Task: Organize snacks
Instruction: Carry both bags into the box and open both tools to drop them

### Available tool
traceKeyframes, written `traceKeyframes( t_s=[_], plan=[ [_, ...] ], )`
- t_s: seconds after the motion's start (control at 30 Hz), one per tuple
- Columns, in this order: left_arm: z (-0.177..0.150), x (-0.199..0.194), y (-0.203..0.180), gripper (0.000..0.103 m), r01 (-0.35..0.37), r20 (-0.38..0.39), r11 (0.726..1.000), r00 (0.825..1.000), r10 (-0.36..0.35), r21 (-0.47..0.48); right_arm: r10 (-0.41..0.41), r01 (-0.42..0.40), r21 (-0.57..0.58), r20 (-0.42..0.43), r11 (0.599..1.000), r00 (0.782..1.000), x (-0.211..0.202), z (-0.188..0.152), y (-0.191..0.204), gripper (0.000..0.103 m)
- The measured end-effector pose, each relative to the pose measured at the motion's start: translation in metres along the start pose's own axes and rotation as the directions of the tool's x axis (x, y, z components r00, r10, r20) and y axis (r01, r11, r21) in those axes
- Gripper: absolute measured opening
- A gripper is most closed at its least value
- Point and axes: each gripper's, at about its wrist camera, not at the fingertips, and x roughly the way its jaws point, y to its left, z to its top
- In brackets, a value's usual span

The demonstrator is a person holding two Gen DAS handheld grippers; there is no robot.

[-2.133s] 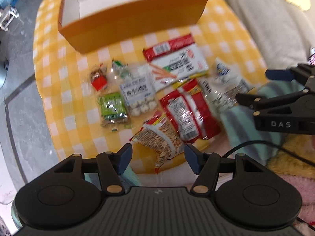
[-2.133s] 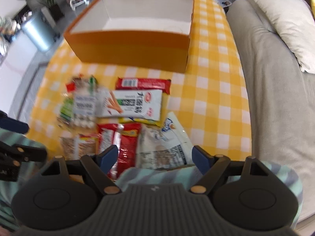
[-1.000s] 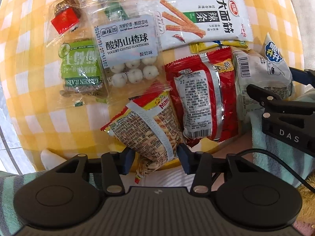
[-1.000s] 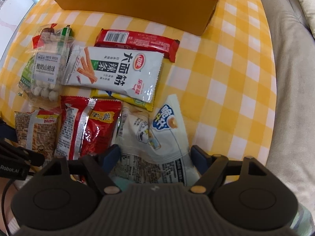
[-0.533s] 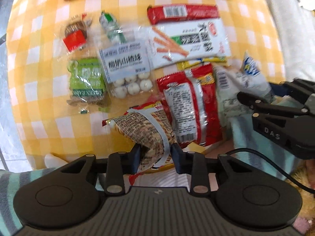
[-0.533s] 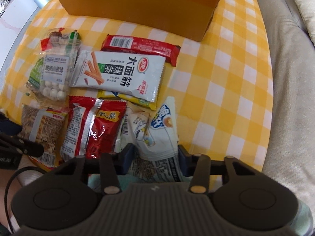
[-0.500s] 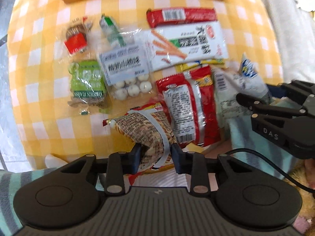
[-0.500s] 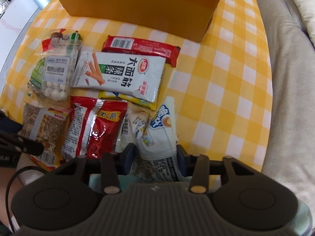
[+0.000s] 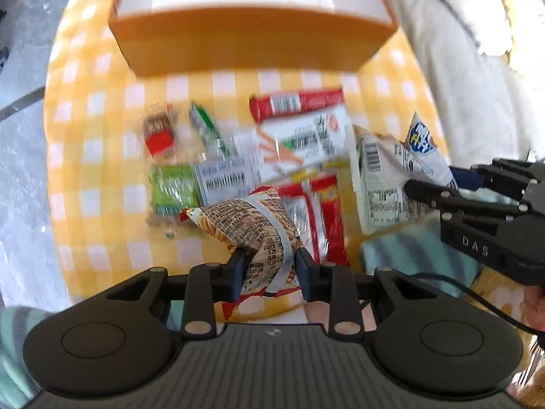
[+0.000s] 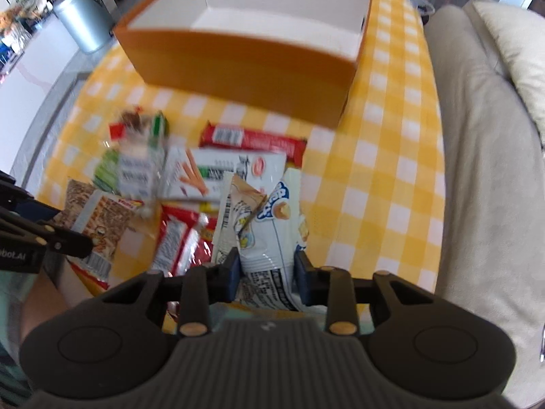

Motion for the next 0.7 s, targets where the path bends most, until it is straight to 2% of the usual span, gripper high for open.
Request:
traceKeyframes(
  t_s=[0.2, 0.37, 0.53, 0.7],
  plan=[
    [0.031, -0.038, 0.005, 0.035, -0.022, 0.123, 1.000, 0.992, 0.019, 0.019, 0.013, -0.012, -0.006, 0.093, 1.000, 0.996, -0.034, 0.033, 0.001, 0.030],
    [0.068, -0.068, 0.012, 0.035, -0.028, 0.207, 0.999, 0.978, 0.023, 0.024, 0.012, -0.009, -0.016, 0.170, 1.000, 0.985, -0.056, 0.073, 0.001, 0.030],
    [0.110, -0.091, 0.011, 0.035, -0.061, 0.277, 0.997, 0.960, 0.046, 0.048, 0.019, -0.020, 0.004, 0.227, 1.000, 0.974, -0.063, 0.120, -0.006, 0.030],
    [0.155, -0.087, 0.019, 0.035, -0.099, 0.319, 0.995, 0.944, 0.084, 0.031, 0.015, -0.026, 0.042, 0.245, 0.999, 0.970, -0.050, 0.165, -0.014, 0.030]
  ],
)
